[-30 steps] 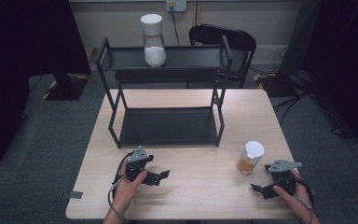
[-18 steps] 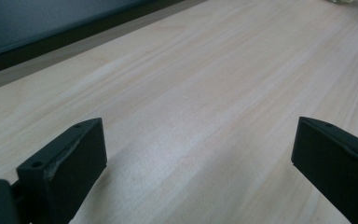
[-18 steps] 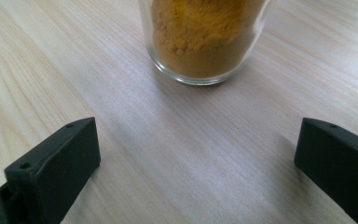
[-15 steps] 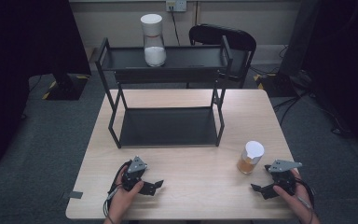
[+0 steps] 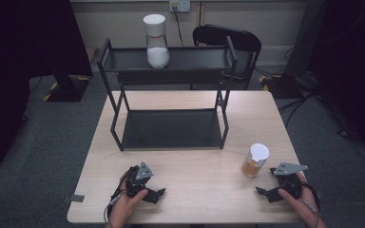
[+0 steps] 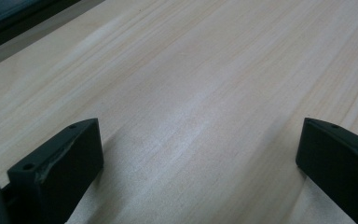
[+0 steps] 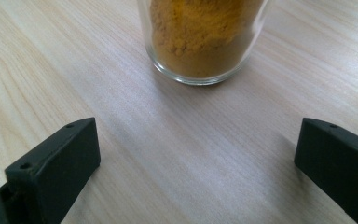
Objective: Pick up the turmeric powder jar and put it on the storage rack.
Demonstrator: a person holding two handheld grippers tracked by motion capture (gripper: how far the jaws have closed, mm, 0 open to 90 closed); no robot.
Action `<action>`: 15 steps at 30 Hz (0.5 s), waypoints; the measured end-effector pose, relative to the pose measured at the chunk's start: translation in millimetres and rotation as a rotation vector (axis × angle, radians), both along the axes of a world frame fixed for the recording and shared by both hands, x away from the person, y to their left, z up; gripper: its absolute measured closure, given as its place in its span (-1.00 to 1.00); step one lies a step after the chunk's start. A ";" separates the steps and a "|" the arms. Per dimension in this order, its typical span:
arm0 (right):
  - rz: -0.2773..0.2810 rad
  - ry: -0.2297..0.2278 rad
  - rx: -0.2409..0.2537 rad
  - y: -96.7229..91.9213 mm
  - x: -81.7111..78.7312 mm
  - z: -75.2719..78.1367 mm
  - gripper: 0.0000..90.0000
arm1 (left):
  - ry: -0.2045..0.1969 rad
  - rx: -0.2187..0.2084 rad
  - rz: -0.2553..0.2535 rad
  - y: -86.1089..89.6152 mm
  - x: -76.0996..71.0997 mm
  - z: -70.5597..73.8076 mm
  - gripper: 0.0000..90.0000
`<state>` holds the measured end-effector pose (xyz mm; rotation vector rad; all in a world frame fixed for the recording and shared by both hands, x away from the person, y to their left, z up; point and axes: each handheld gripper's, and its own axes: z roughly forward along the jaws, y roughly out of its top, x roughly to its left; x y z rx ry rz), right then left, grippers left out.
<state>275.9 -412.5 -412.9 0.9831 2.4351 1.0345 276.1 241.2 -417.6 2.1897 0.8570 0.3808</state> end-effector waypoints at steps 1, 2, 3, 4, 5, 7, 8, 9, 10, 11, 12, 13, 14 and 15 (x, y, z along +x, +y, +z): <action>-0.004 0.000 0.000 0.5 0.2 0.0 -1.00 | 0.000 0.000 0.000 0.0 0.0 0.0 -1.00; -0.011 -0.001 -0.001 1.4 0.2 0.1 -1.00 | 0.000 0.000 0.000 0.0 0.0 0.0 -1.00; -0.018 0.000 0.001 2.1 0.2 0.1 -1.00 | 0.000 0.000 0.000 0.0 0.0 0.0 -1.00; -0.019 -0.003 -0.001 2.3 0.4 0.2 -1.00 | 0.000 0.000 0.000 0.0 0.0 0.0 -1.00; -0.022 -0.002 0.001 2.4 0.9 0.5 -0.99 | 0.000 0.000 0.000 0.0 0.0 0.0 -1.00; -0.025 0.005 -0.002 2.6 2.4 2.2 -0.97 | 0.000 0.000 0.000 0.0 0.0 0.0 -1.00; -0.042 0.005 0.003 2.8 2.1 3.5 -0.97 | 0.000 0.000 0.000 0.0 -0.1 0.0 -1.00; -0.045 0.003 0.016 1.2 2.6 4.2 -0.97 | 0.000 0.000 0.000 0.0 0.0 0.0 -1.00; -0.042 0.002 0.021 0.0 3.7 5.6 -0.97 | 0.000 0.000 0.000 0.0 -0.1 0.0 -1.00; -0.040 -0.005 0.016 0.1 3.9 7.4 -0.97 | -0.001 0.000 0.000 -0.1 -0.1 0.0 -1.00; -0.041 -0.014 0.015 0.4 3.5 8.8 -0.97 | -0.001 0.000 0.000 -0.1 -0.1 0.0 -1.00; -0.039 -0.017 0.018 -0.2 4.1 10.4 -0.97 | -0.001 0.000 0.001 -0.1 -0.2 -0.1 -1.00; -0.038 -0.016 0.021 -0.7 4.9 11.8 -0.97 | 0.000 0.000 0.001 -0.1 -0.1 0.0 -1.00; -0.039 -0.018 0.035 -2.1 5.5 13.0 -0.97 | -0.001 0.000 0.001 -0.1 -0.2 -0.1 -1.00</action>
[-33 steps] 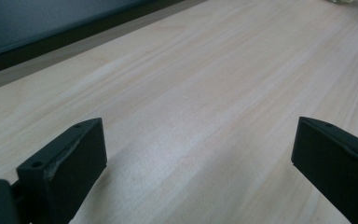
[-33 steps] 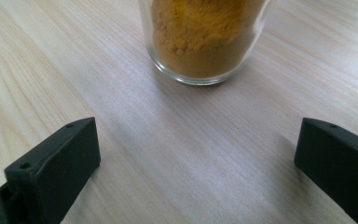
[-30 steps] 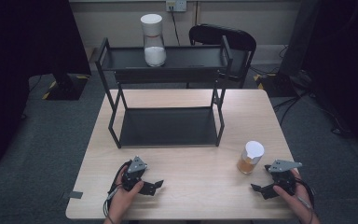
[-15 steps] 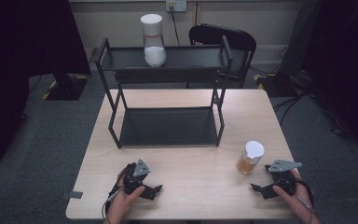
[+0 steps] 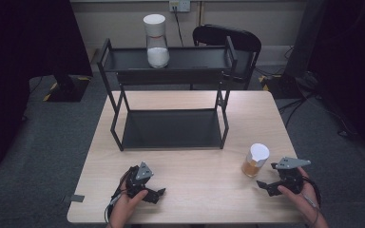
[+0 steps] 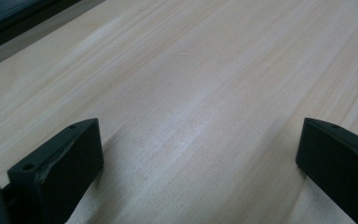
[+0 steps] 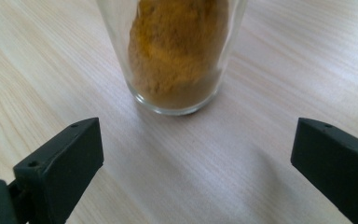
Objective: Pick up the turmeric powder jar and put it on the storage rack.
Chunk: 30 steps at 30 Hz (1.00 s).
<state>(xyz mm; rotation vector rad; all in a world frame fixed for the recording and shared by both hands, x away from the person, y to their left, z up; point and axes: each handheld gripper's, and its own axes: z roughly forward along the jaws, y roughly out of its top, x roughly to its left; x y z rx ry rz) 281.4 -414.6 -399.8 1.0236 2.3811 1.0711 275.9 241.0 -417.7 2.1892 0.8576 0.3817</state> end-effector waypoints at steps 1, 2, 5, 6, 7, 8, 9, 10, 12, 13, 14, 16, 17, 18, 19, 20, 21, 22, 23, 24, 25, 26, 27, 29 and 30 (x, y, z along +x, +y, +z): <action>-0.001 -0.001 0.023 -2.4 0.5 0.2 -0.97 | 0.000 0.000 0.000 0.0 0.0 0.0 -1.00; 0.002 0.000 0.035 -4.1 1.5 0.9 -0.97 | 0.000 0.000 0.000 0.0 0.0 0.0 -1.00; 0.013 -0.006 0.036 -3.5 3.8 5.3 -0.98 | 0.000 0.000 0.000 0.0 0.0 0.0 -1.00; 0.018 -0.007 0.042 -3.4 5.0 6.3 -0.97 | 0.000 0.000 0.000 0.0 0.0 0.0 -1.00; 0.020 -0.011 0.043 -2.4 5.8 7.0 -0.98 | 0.000 0.000 0.000 0.0 0.0 0.0 -1.00; 0.021 -0.015 0.044 -1.4 6.7 7.7 -0.97 | 0.000 0.000 0.000 0.0 0.0 0.0 -1.00; 0.020 -0.016 0.047 -0.3 7.8 8.4 -0.98 | 0.000 0.000 0.000 0.0 0.0 0.0 -1.00; 0.017 -0.018 0.051 0.8 9.0 8.9 -0.98 | 0.000 0.000 0.000 0.0 0.0 0.0 -1.00; 0.010 -0.022 0.074 1.5 11.4 8.6 -0.98 | 0.000 0.000 0.000 0.0 0.0 0.0 -1.00; 0.007 -0.020 0.094 1.2 13.1 8.0 -0.98 | 0.000 0.000 0.000 0.0 0.0 0.0 -1.00; 0.005 -0.023 0.103 1.6 14.4 7.8 -0.97 | 0.000 0.000 0.000 0.0 0.0 0.0 -1.00; -0.005 -0.032 0.095 5.8 16.0 9.2 -0.95 | 0.000 0.000 0.000 0.0 0.0 0.0 -1.00; 0.001 -0.034 0.105 6.5 18.3 8.9 -0.92 | 0.000 0.000 0.000 0.0 0.0 0.0 -1.00; 0.007 -0.036 0.121 6.2 20.2 7.7 -0.87 | 0.000 0.000 0.000 0.0 0.0 0.0 -1.00; 0.018 -0.036 0.137 5.7 22.3 6.6 -0.83 | 0.000 0.000 0.000 0.0 0.0 0.0 -1.00; 0.030 -0.041 0.151 5.7 24.0 4.8 -0.79 | 0.000 0.000 0.000 0.0 0.0 0.0 -1.00; 0.033 -0.044 0.160 6.9 25.1 3.4 -0.71 | 0.000 0.000 0.000 0.0 0.0 0.0 -1.00; 0.036 -0.044 0.154 8.5 26.5 3.3 -0.67 | 0.000 0.000 0.000 0.0 0.0 0.0 -1.00; 0.045 -0.045 0.142 11.4 29.3 2.7 -0.65 | 0.000 0.000 0.000 0.0 0.0 0.0 -1.00; 0.049 -0.045 0.140 13.3 31.6 1.7 -0.61 | 0.000 0.000 0.000 0.0 0.0 0.0 -1.00; 0.051 -0.044 0.140 14.9 33.4 1.0 -0.53 | 0.000 0.000 0.000 0.0 0.0 0.0 -1.00; 0.057 -0.053 0.147 15.2 34.2 -0.2 -0.45 | 0.000 0.000 0.000 0.0 0.0 0.0 -1.00; 0.070 -0.058 0.154 15.0 35.3 -0.6 -0.37 | 0.000 0.000 0.000 0.0 0.0 0.0 -1.00; 0.064 -0.073 0.127 20.3 33.6 3.3 -0.34 | 0.000 0.000 0.000 0.0 0.0 0.0 -1.00; 0.072 -0.074 0.127 20.3 34.7 3.2 -0.34 | 0.000 0.000 0.000 0.0 0.0 0.1 -1.00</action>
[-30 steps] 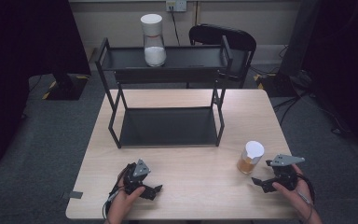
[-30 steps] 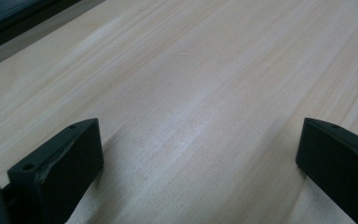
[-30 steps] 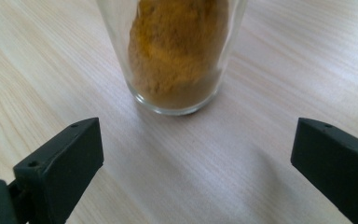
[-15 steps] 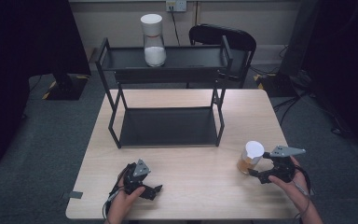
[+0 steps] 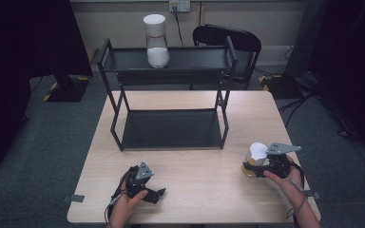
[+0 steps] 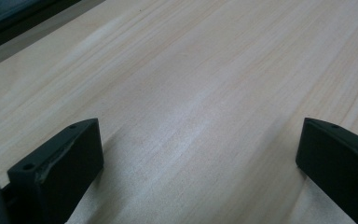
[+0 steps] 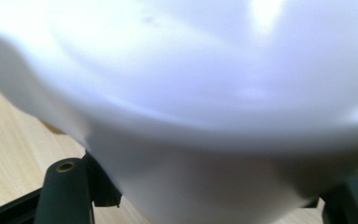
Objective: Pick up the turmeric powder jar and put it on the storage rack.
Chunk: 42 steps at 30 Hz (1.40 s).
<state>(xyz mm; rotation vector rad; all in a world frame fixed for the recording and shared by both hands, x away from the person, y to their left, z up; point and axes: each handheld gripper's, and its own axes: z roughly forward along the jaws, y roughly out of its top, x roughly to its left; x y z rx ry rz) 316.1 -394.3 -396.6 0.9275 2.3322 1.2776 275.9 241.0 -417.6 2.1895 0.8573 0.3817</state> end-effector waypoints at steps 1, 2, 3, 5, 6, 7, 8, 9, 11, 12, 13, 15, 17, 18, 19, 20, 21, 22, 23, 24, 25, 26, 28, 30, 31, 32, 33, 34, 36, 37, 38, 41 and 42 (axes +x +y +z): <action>0.000 0.005 0.006 -0.3 0.8 -0.1 -0.33 | 0.000 0.000 0.000 0.0 0.0 0.0 -1.00; -0.005 0.007 0.010 0.5 0.6 -0.3 -0.33 | 0.000 0.000 0.000 0.0 0.0 0.0 -1.00; -0.001 0.003 -0.001 2.1 0.6 1.1 -0.33 | 0.000 0.000 0.000 0.0 0.0 0.0 -1.00; -0.002 -0.004 -0.026 7.8 -0.5 4.8 -0.33 | 0.000 0.000 0.000 0.0 0.0 0.0 -1.00; 0.007 -0.002 -0.033 9.6 0.6 6.8 -0.33 | 0.000 0.000 0.000 0.0 0.0 0.0 -1.00; 0.016 0.003 -0.032 10.8 2.1 8.4 -0.33 | 0.000 0.000 0.000 0.0 0.0 0.0 -1.00; 0.021 0.007 -0.027 12.2 3.1 9.6 -0.33 | 0.000 0.000 0.000 0.0 0.0 0.0 -1.00; 0.026 0.009 -0.023 13.8 3.9 11.0 -0.33 | 0.000 0.000 0.000 0.0 0.0 0.0 -1.00; 0.034 0.015 -0.014 17.5 6.0 14.6 -0.33 | 0.000 0.000 0.000 0.0 0.0 0.0 -1.00; 0.035 0.017 -0.009 19.7 6.9 16.3 -0.33 | 0.000 0.000 0.000 0.0 0.0 0.0 -1.00; 0.042 0.021 -0.007 21.6 8.7 18.4 -0.33 | 0.000 0.000 0.000 0.0 0.0 0.0 -1.00; 0.052 0.025 -0.002 26.2 11.5 22.9 -0.33 | 0.000 0.000 0.000 0.0 0.0 0.0 -1.00; 0.067 0.027 -0.002 31.3 14.2 28.0 -0.33 | 0.000 0.000 0.000 0.0 0.0 0.0 -1.00; 0.071 0.026 -0.003 34.2 15.2 30.6 -0.33 | 0.000 0.000 0.000 0.0 0.0 0.0 -1.00; 0.074 0.025 -0.007 37.6 16.1 33.5 -0.33 | 0.000 0.000 0.000 0.0 0.0 0.0 -1.00; 0.080 0.025 -0.011 40.6 17.5 36.2 -0.33 | 0.000 0.000 0.000 0.0 0.0 0.0 -1.00; 0.084 0.027 -0.008 43.0 19.2 38.2 -0.33 | 0.000 0.000 0.000 0.0 0.0 0.0 -1.00; 0.087 0.032 -0.005 45.5 20.9 40.0 -0.33 | 0.000 0.000 0.000 0.0 0.0 0.0 -1.00; 0.094 0.032 -0.006 48.1 22.5 42.0 -0.33 | 0.000 0.000 0.000 0.0 0.0 0.0 -1.00; 0.107 0.026 -0.007 50.1 24.2 43.2 -0.33 | 0.000 0.000 0.000 0.0 0.0 0.0 -1.00; 0.113 0.030 0.002 51.8 26.3 44.1 -0.33 | 0.000 0.000 0.000 0.0 0.0 0.0 -1.00; 0.115 0.033 0.008 53.8 27.9 45.1 -0.33 | 0.000 0.000 0.000 0.0 0.0 0.0 -1.00; 0.124 0.039 0.010 58.4 31.6 48.3 -0.33 | 0.000 0.000 0.000 0.0 0.0 0.0 -1.00; 0.126 0.040 0.011 63.2 33.7 51.7 -0.33 | 0.000 0.000 0.000 0.0 0.0 0.0 -1.00; 0.132 0.043 0.010 65.5 35.9 54.2 -0.33 | 0.000 0.000 0.000 0.0 0.0 0.0 -1.00; 0.134 0.048 0.013 67.3 37.4 55.9 -0.33 | 0.000 -0.001 0.000 0.0 0.0 0.0 -1.00; 0.136 0.049 0.016 68.5 38.4 57.0 -0.33 | 0.000 0.000 0.000 0.0 0.0 0.0 -1.00; 0.139 0.049 0.016 70.2 39.6 59.0 -0.33 | 0.000 0.000 0.000 0.0 0.0 0.0 -1.00; 0.145 0.050 0.015 74.3 41.7 63.4 -0.33 | 0.000 0.000 0.000 0.0 0.0 0.0 -1.00; 0.148 0.052 0.015 76.2 43.0 65.3 -0.33 | 0.000 0.000 0.000 0.0 0.0 0.0 -1.00; 0.154 0.053 0.012 77.7 44.2 67.1 -0.33 | 0.000 0.000 0.000 0.0 0.0 0.0 -1.00; 0.164 0.050 0.001 84.9 47.1 74.1 -0.32 | 0.000 0.000 0.000 0.0 0.0 0.0 -1.00; 0.171 0.052 -0.001 86.8 49.2 76.3 -0.33 | 0.000 0.000 0.000 0.0 0.0 0.0 -1.00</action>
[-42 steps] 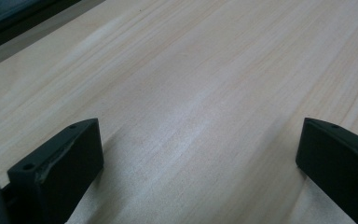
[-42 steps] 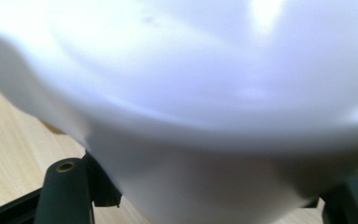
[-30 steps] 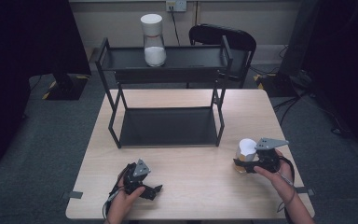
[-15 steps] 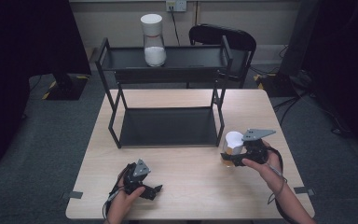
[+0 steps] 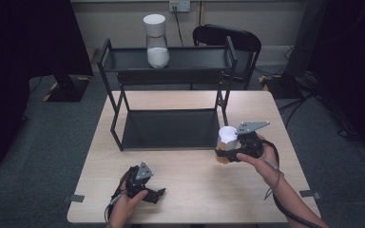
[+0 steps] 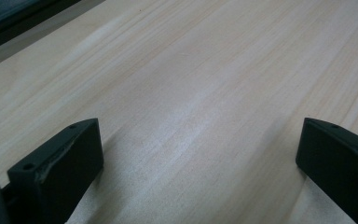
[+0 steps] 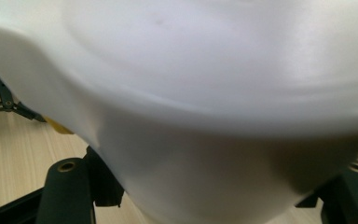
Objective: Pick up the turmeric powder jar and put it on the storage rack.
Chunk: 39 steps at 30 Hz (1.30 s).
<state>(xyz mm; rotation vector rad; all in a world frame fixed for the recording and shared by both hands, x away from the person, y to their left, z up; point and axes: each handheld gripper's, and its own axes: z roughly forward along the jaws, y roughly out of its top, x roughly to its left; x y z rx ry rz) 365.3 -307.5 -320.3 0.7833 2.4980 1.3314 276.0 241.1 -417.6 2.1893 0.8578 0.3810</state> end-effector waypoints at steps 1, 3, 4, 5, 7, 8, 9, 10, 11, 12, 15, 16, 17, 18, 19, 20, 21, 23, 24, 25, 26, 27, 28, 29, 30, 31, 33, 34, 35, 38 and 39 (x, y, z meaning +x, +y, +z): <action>0.002 0.000 0.001 1.9 1.4 1.5 -0.33 | 0.000 0.000 0.000 0.0 0.0 0.0 -1.00; 0.011 -0.001 -0.005 6.4 4.6 5.6 -0.32 | 0.000 0.000 0.000 0.0 0.0 0.0 -1.00; 0.012 -0.004 -0.006 8.6 5.7 7.3 -0.33 | 0.000 0.000 0.000 0.0 0.0 0.0 -1.00; 0.013 -0.003 -0.002 10.2 7.2 8.6 -0.33 | 0.000 0.000 0.000 0.0 0.0 0.0 -1.00; 0.016 -0.001 0.007 13.5 11.0 12.0 -0.33 | 0.000 0.000 0.000 0.0 0.0 0.0 -1.00; 0.016 -0.004 0.008 15.4 12.3 13.9 -0.33 | 0.000 0.000 0.000 0.0 0.0 0.0 -1.00; 0.018 -0.006 0.003 17.3 13.3 16.1 -0.32 | 0.000 0.000 0.000 0.0 0.0 0.0 -1.00; 0.020 -0.010 -0.001 19.9 14.4 18.9 -0.33 | 0.000 0.000 0.000 0.0 0.0 0.0 -1.00; 0.017 -0.010 -0.001 22.3 15.5 21.5 -0.33 | 0.000 0.000 0.000 0.0 0.0 0.0 -1.00; 0.021 -0.007 0.000 24.5 18.1 24.8 -0.33 | 0.000 0.000 0.000 0.0 0.0 0.0 -1.00; 0.023 -0.012 -0.003 30.1 21.8 32.2 -0.32 | 0.000 0.000 0.000 0.0 0.0 0.0 -1.00; 0.027 -0.012 -0.004 31.8 23.5 35.1 -0.32 | 0.000 0.001 0.000 0.0 0.0 0.1 -1.00; 0.029 -0.016 -0.007 33.6 24.9 37.9 -0.33 | 0.000 0.000 0.000 0.0 0.0 0.0 -1.00; 0.029 -0.017 -0.008 35.2 26.0 40.5 -0.32 | 0.000 0.001 0.000 0.0 0.0 0.1 -1.00; 0.030 -0.018 -0.007 36.4 27.6 42.6 -0.33 | 0.000 0.001 0.000 0.0 0.0 0.1 -1.00; 0.031 -0.018 -0.008 37.9 29.1 45.1 -0.33 | 0.000 0.001 0.000 0.0 0.0 0.1 -1.00; 0.031 -0.020 -0.009 39.4 30.4 47.2 -0.33 | 0.000 0.001 0.000 0.0 0.0 0.1 -1.00; 0.030 -0.019 -0.012 42.7 33.4 51.8 -0.32 | 0.000 0.001 0.000 0.0 0.0 0.1 -1.00; 0.031 -0.023 -0.018 44.6 34.6 54.3 -0.32 | 0.000 0.001 0.000 0.0 0.0 0.1 -1.00; 0.031 -0.026 -0.022 46.6 35.6 56.7 -0.33 | 0.000 0.001 0.000 0.0 0.0 0.1 -1.00; 0.032 -0.028 -0.026 48.3 36.8 58.9 -0.33 | 0.000 0.001 0.000 0.0 0.0 0.1 -1.00; 0.034 -0.029 -0.024 49.4 38.3 60.5 -0.33 | 0.000 0.001 0.000 0.0 0.0 0.1 -1.00; 0.035 -0.027 -0.021 50.5 39.8 62.0 -0.32 | 0.000 0.001 0.000 0.0 0.0 0.1 -1.00; 0.034 -0.027 -0.017 51.6 40.8 63.4 -0.32 | 0.000 0.001 0.000 0.0 0.0 0.1 -1.00; 0.035 -0.027 -0.014 52.6 42.3 65.0 -0.32 | 0.000 0.001 0.000 0.0 0.0 0.1 -1.00; 0.033 -0.025 -0.011 53.8 43.5 66.9 -0.32 | 0.000 0.001 0.000 0.0 0.0 0.1 -1.00; 0.031 -0.026 -0.012 56.6 45.8 71.8 -0.32 | 0.000 0.001 0.000 0.0 0.0 0.1 -1.00; 0.030 -0.027 -0.013 57.9 47.0 74.3 -0.32 | 0.000 0.001 0.000 0.0 0.0 0.1 -1.00; 0.028 -0.027 -0.013 59.1 48.1 77.1 -0.32 | 0.000 0.001 0.000 0.0 0.0 0.1 -1.00; 0.021 -0.030 -0.015 62.0 51.4 85.4 -0.32 | 0.000 0.001 0.000 0.0 0.0 0.1 -1.00; 0.016 -0.033 -0.019 63.1 52.2 88.4 -0.32 | 0.000 0.000 0.000 0.0 -0.1 0.0 -1.00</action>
